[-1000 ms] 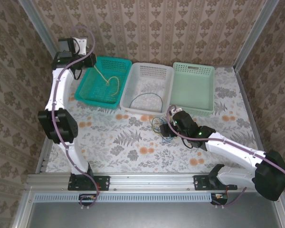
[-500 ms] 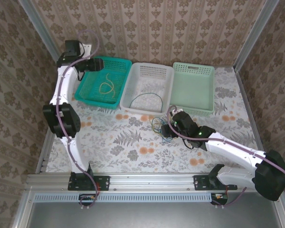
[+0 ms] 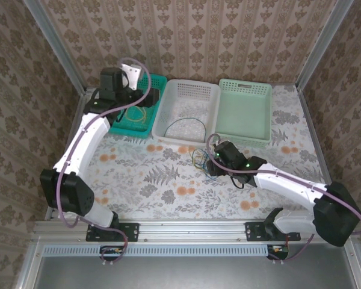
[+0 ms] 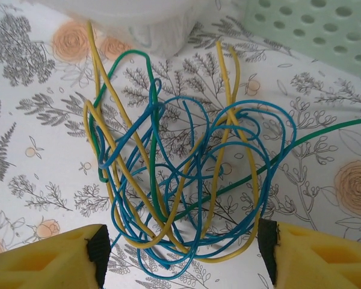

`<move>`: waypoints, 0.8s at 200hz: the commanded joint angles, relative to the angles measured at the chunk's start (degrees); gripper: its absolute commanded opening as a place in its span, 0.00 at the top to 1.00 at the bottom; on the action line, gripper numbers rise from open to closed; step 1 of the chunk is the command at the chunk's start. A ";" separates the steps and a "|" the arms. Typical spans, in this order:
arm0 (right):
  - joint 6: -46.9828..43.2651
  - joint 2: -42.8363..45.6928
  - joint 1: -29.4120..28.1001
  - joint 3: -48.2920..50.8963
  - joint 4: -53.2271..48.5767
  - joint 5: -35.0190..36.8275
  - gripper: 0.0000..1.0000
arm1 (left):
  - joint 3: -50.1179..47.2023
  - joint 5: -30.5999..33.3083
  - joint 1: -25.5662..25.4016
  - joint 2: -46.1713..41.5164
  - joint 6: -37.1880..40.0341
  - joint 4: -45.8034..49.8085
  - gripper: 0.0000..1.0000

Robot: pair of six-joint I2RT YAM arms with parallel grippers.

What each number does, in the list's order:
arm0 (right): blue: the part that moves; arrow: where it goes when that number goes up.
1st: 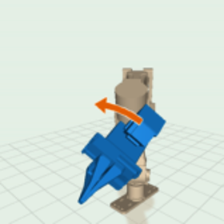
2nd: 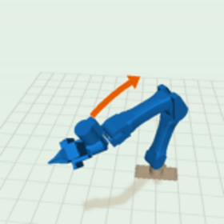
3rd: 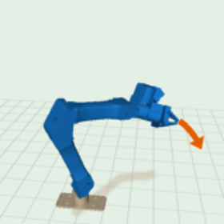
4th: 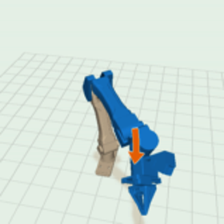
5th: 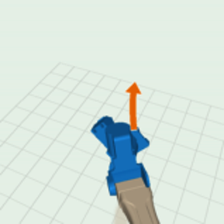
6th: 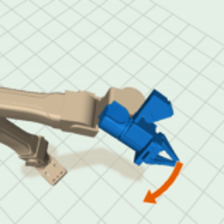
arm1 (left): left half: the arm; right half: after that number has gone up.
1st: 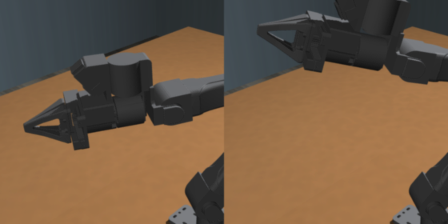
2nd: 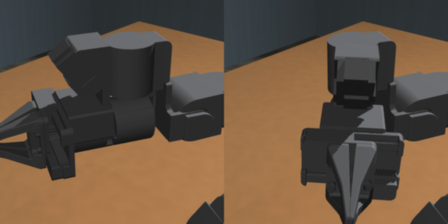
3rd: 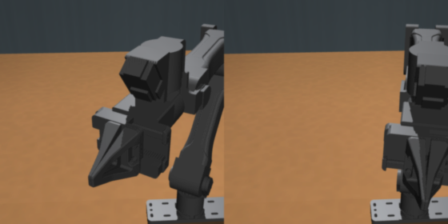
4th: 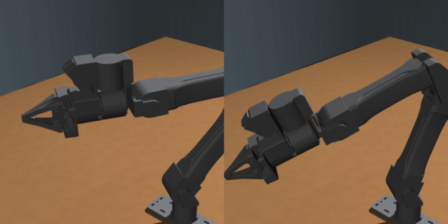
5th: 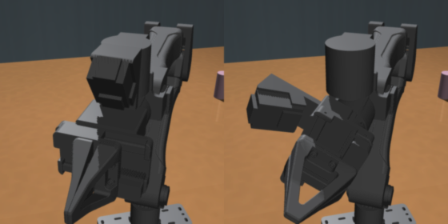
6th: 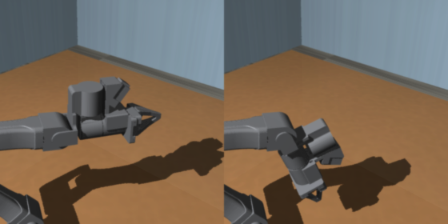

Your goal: Untangle the cables

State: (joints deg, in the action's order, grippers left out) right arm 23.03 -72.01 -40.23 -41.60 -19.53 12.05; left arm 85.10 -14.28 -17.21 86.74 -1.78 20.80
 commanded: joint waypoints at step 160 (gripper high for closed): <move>-10.71 -11.16 0.08 -4.38 0.19 -1.19 0.90 | -34.91 -8.49 -5.97 -16.66 -13.35 -11.86 0.15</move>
State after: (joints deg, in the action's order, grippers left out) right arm 15.90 -87.18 -40.25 -47.94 -20.73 11.60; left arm 50.24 -19.16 -22.33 68.53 -14.44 10.92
